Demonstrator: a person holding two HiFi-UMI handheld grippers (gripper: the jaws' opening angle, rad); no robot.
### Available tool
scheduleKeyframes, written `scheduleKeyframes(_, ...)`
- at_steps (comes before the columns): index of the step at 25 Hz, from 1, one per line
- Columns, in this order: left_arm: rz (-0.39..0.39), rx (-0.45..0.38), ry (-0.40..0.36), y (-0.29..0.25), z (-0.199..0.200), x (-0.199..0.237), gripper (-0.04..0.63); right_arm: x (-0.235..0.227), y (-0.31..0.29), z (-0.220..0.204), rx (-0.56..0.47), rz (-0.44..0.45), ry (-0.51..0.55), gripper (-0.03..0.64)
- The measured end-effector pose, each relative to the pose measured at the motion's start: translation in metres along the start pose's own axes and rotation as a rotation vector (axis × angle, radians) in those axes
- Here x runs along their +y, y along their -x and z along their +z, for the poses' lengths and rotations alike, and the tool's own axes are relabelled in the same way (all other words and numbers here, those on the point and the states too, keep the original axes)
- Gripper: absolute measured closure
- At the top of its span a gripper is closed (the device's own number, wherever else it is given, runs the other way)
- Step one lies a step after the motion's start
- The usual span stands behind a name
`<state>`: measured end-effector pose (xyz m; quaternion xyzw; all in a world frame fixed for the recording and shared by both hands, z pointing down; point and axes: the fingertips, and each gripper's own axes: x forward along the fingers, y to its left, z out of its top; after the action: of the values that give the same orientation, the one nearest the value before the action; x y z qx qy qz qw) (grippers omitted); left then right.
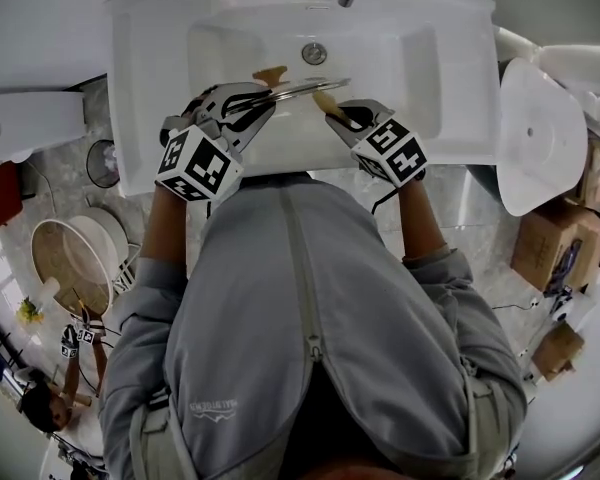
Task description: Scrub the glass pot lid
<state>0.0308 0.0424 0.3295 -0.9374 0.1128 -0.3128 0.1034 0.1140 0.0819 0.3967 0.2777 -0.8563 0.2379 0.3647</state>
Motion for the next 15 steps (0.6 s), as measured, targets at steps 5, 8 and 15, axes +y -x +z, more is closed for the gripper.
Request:
scheduleKeyframes(5,-0.042,-0.04,0.001,0.001,0.001,-0.008,0.534,0.012,0.018,-0.037,0.134,0.06,0.057,0.569)
scheduleKeyframes(8,-0.093,-0.059,0.005,0.003,0.001,-0.018,0.534,0.009,0.033,-0.052,0.154,0.043,0.039,0.569)
scheduleKeyframes(15,-0.168,-0.057,-0.027,0.005,-0.005,-0.044,0.526,-0.019,0.073,-0.073,0.206,-0.058,0.003,0.569)
